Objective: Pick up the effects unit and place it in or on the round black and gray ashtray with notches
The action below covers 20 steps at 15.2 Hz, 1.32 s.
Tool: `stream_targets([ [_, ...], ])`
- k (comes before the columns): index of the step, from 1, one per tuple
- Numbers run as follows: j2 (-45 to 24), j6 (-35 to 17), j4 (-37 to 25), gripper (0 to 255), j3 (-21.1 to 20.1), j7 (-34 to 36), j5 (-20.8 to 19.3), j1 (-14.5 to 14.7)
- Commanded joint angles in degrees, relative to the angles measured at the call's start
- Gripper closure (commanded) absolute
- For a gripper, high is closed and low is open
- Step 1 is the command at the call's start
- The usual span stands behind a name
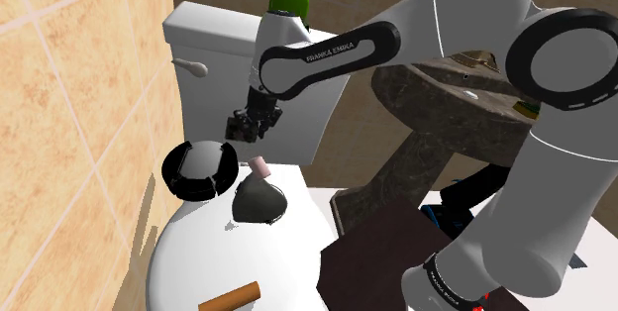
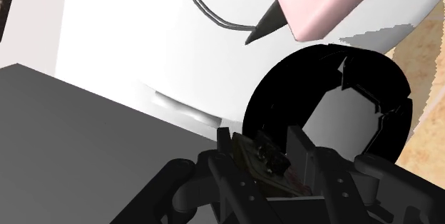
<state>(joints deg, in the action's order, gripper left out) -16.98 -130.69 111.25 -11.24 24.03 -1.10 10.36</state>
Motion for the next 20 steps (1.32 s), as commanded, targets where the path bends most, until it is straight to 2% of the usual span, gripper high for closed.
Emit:
stream_targets([
  [1,-2.44,1.72,-4.18,255,-0.44,2.45,-0.86,1.66],
  [6,-10.53,6.88,-17.38,255,-0.87,7.44,-3.02,5.94],
  [10,-18.62,12.54,-31.10,255,-0.87,10.75,-4.62,9.81],
  [20,-21.76,6.67,-28.35,255,-0.39,10.99,-5.22,10.00],
])
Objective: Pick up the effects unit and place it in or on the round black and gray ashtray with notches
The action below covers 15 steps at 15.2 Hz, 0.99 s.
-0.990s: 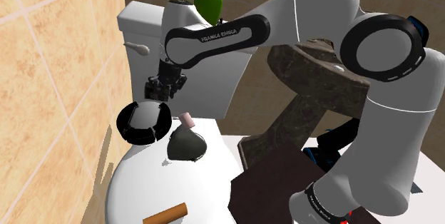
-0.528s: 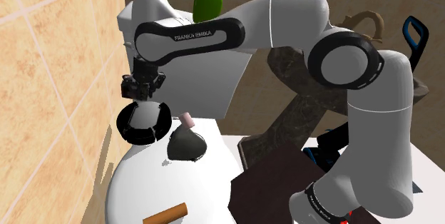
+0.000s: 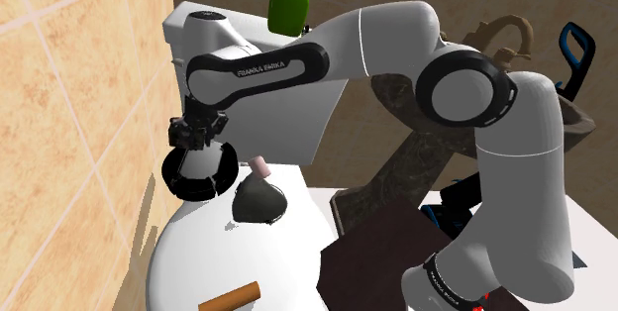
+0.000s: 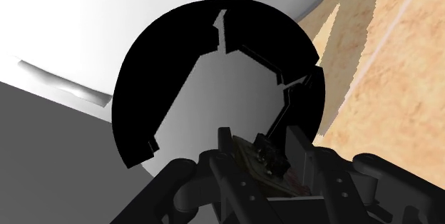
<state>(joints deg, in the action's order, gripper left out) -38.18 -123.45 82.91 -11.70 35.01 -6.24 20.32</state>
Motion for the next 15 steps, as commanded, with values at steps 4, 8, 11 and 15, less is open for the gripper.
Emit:
stream_targets([
  [4,-2.07,-2.77,0.69,255,0.29,0.12,-0.37,0.15],
  [8,-3.19,-4.16,0.97,255,0.45,0.20,-0.56,0.24],
  [11,-3.19,-4.16,0.96,255,0.45,0.20,-0.56,0.24],
  [15,-3.19,-4.16,0.97,0,0.45,0.20,-0.56,0.24],
])
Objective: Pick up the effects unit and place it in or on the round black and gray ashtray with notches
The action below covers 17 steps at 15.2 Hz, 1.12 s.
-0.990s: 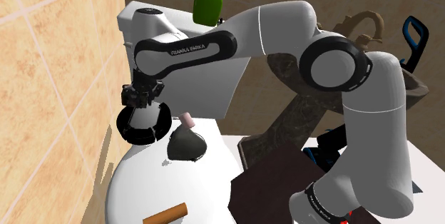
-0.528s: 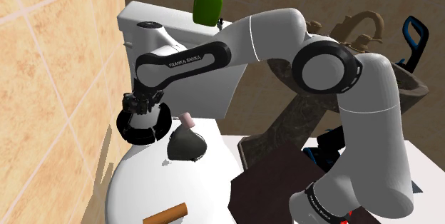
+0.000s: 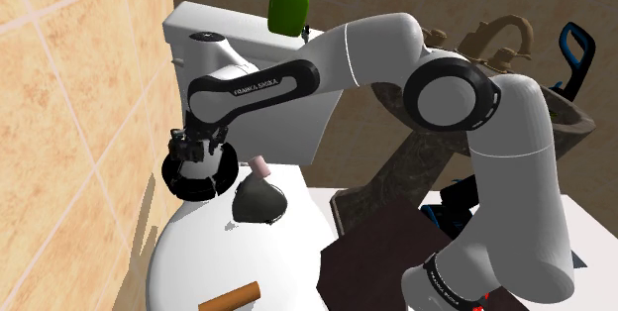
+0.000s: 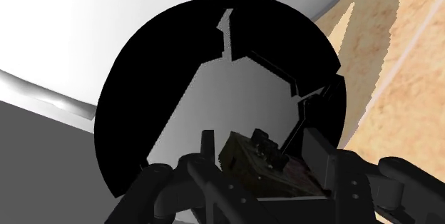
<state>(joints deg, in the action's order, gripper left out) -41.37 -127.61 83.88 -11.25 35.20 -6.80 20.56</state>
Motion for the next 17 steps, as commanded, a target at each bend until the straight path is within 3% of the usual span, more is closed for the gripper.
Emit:
stream_targets([
  [1,0.00,0.00,0.00,0,0.00,0.00,0.00,0.00],
  [5,0.00,0.00,0.00,0,0.00,0.00,0.00,0.00],
  [9,4.15,4.78,-0.66,0,-0.54,-0.40,0.73,-0.50],
  [17,4.15,4.78,-0.66,0,-0.54,-0.40,0.73,-0.50],
])
